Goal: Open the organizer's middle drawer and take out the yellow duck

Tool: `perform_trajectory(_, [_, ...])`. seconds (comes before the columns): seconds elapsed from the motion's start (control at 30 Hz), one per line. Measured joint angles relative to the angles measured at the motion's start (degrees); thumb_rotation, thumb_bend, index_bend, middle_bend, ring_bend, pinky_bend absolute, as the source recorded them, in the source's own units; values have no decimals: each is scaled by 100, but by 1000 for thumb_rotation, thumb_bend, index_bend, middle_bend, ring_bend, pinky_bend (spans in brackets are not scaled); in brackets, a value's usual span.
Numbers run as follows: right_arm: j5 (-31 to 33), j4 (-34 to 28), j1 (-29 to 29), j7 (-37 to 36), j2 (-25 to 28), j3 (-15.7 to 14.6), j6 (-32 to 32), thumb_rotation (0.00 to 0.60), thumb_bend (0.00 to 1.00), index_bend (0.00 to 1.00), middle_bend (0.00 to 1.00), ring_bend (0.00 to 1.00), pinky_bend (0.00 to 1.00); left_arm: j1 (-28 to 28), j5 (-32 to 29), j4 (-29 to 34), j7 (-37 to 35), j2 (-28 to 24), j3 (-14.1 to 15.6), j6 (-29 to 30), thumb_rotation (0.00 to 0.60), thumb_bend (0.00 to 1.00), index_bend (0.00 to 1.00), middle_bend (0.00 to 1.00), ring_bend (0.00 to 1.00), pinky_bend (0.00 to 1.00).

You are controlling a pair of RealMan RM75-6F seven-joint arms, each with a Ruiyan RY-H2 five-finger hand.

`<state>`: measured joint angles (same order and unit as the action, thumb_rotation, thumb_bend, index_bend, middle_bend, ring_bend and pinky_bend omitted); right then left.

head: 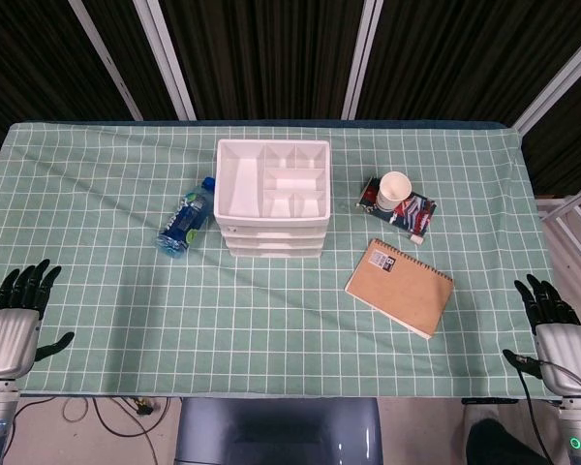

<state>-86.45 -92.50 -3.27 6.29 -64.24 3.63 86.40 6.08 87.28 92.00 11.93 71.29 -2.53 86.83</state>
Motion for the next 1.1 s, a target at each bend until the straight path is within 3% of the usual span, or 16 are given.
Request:
perform_trajectory(1.0, [61, -85, 11, 55, 12, -5, -52, 600, 43, 0, 0, 0, 226, -30, 12, -117, -304, 67, -66, 110, 600, 26, 0, 0, 0, 6])
perform_trajectory(1.1, [78, -75, 2, 38, 16, -3, -75, 600, 43, 0, 0, 0, 227, 11, 48, -64, -259, 68, -70, 80, 600, 37, 0, 0, 0, 64])
